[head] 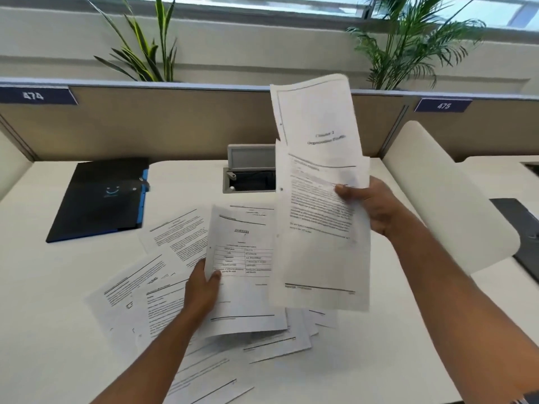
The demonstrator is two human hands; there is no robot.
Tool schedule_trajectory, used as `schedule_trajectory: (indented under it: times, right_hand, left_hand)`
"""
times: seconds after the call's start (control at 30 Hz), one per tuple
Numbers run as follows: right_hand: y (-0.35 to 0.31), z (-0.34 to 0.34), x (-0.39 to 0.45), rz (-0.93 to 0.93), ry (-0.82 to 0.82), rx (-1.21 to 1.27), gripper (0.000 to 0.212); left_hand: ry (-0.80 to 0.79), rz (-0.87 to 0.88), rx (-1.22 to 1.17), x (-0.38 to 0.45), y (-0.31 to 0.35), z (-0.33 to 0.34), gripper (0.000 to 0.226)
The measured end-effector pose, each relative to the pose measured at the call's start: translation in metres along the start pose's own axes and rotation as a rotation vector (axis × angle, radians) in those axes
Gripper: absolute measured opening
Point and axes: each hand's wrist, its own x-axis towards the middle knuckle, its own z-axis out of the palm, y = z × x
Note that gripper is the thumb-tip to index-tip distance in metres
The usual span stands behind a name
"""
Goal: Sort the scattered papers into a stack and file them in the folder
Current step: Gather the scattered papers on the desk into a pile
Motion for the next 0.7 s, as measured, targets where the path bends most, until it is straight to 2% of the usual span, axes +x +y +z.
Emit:
schedule_trajectory:
  times: [0.13,0.3,0.4,0.5,0.6,0.7]
  right_hand:
    - [0.040,0.018,-0.001,0.037,0.030,0.005,0.060]
    - [0.094,0.038,-0.004,0.014,0.231,-0.168,0.053]
    - [0.117,0.050,-0.009,0.015,0.322,-0.405,0.057]
    - [0.130,0.059,-0.014,0.001,0.359,-0.523,0.057]
    - [0.137,0.062,-0.016,-0.004,0.342,-0.547,0.058]
    - [0.141,0.060,-0.015,0.012,0.340,-0.510,0.060]
  left_hand:
    - [-0.078,0.033,-0.080,-0.007,0.021,0.006,0.041]
    - [-0.203,-0.028,-0.226,-0.012,0.045,0.013,0.032]
    - [-0.204,-0.148,-0.286,-0.017,0.054,0.018,0.045]
    - [-0.268,-0.177,-0.283,-0.016,0.047,0.018,0.070]
    - [-0.311,-0.097,-0.369,-0.017,0.038,0.014,0.062]
    - [-0.269,-0.054,-0.264,-0.016,0.025,0.010,0.054]
